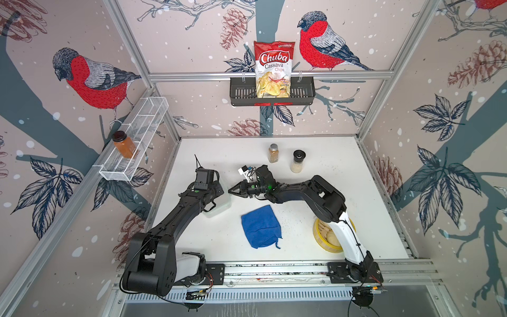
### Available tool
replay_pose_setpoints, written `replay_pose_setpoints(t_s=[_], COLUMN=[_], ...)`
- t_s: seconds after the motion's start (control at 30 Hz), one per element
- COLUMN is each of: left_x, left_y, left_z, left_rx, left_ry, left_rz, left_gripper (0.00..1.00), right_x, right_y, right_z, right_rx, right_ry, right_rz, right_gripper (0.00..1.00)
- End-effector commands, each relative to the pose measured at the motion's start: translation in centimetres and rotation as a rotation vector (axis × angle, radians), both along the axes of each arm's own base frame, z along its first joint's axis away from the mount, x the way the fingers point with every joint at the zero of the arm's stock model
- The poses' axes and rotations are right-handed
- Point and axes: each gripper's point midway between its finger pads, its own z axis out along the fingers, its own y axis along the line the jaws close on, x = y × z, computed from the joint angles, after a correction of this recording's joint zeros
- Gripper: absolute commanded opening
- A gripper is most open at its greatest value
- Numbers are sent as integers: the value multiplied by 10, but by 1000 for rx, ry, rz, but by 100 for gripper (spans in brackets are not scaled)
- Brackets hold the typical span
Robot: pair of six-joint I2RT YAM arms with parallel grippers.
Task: Wipe the insides of the lunch boxes
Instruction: Open the lid of the lunch box.
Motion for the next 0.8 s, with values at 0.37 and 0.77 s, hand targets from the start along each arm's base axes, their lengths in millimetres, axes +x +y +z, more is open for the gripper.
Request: replay_pose_setpoints(t_s=[0.37,0.77], left_x=[-5,-2], left_y=[1,10], left_z=[82,135], left_rx=[3,13], left_ry=[-31,-168], left_rz=[-14,17], left_gripper=[52,53], right_x=[13,1], right_y=[-8,-9], right_z=[26,70], right_rx=[-91,-86], right_ry=[-190,-302], right_rz=[-16,38], right_gripper=[0,0])
